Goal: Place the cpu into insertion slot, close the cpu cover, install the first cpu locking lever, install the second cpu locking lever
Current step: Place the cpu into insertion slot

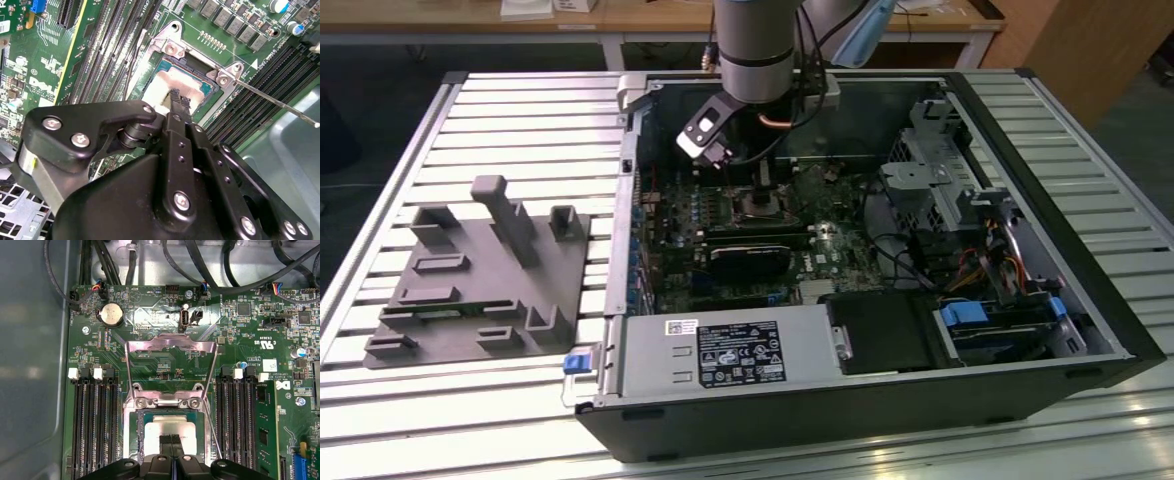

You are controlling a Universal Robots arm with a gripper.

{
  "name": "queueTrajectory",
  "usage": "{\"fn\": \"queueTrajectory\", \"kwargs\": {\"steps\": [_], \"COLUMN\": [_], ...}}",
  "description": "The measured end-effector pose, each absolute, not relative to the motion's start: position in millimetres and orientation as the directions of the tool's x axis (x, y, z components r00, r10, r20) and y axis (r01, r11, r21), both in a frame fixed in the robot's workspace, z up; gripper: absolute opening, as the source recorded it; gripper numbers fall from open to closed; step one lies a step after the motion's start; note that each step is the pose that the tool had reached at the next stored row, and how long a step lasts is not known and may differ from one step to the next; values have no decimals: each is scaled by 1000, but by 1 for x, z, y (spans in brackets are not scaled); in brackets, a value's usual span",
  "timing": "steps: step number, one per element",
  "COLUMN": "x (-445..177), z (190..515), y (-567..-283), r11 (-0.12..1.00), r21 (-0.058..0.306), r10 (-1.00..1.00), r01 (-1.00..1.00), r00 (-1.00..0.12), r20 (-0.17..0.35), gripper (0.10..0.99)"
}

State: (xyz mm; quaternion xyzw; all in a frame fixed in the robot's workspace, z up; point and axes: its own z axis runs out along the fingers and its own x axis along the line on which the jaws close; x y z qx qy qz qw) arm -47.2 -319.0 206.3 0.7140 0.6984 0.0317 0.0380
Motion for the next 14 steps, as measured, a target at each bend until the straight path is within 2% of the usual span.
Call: {"fn": "queueTrajectory", "kwargs": {"steps": [14], "x": [-47], "z": [201], "y": [-319], "r11": [-22], "r21": [98], "r10": [1000], "r01": [995], "r00": [22], "r20": [-6], "gripper": [106]}}
